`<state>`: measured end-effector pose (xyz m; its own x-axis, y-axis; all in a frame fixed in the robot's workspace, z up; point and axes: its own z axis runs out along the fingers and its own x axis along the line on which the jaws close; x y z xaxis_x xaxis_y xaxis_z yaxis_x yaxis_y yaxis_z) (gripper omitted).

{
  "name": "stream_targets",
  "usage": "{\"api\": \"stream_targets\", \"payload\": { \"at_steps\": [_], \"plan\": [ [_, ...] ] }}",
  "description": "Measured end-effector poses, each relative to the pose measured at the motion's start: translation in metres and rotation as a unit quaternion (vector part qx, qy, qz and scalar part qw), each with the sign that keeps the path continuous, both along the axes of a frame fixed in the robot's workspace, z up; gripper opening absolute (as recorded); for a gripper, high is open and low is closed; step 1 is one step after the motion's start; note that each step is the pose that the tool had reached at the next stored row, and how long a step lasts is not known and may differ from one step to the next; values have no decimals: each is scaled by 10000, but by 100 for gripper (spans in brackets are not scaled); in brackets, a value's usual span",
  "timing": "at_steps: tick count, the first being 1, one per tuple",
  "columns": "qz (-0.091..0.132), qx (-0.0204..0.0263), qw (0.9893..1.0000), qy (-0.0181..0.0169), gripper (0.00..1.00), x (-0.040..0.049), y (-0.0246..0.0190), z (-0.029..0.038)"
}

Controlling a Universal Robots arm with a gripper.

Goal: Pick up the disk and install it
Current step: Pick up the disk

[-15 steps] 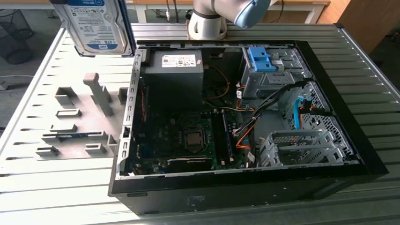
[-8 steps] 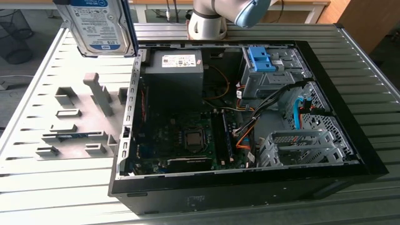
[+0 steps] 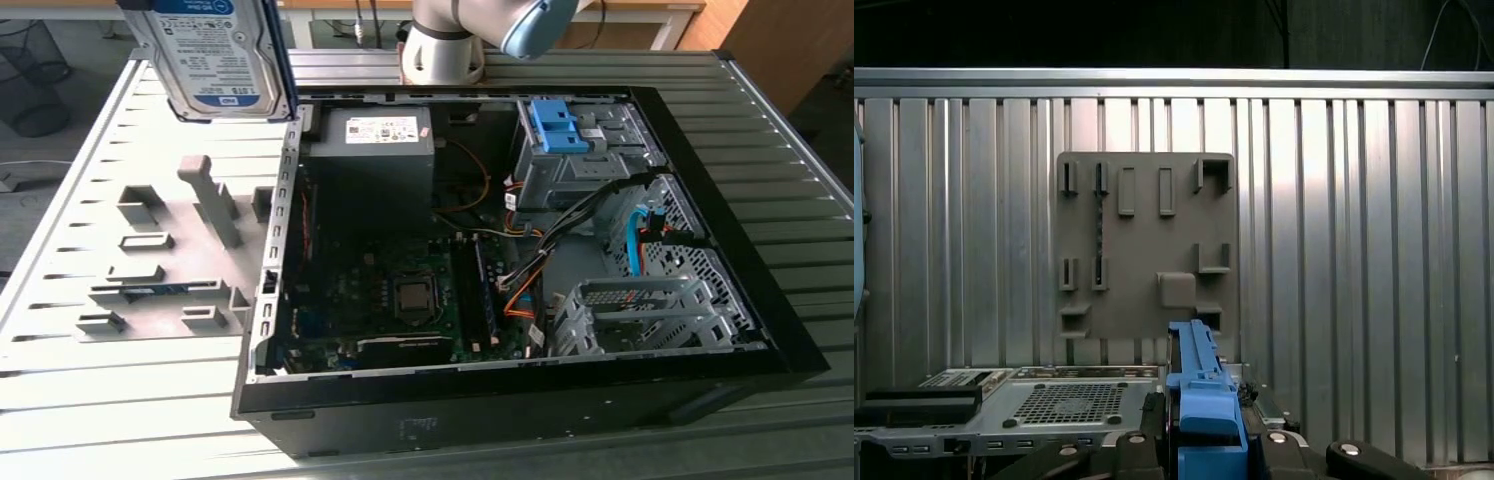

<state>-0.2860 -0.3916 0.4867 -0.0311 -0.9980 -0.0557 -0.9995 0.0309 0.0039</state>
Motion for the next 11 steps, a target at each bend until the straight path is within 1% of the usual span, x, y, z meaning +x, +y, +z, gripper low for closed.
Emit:
{"api": "stream_targets", "payload": {
  "at_steps": [6, 11],
  "plan": [
    [-1, 0, 10000, 0, 36, 30, 0, 0],
    [0, 0, 10000, 0, 36, 36, 0, 0]
  ]
}}
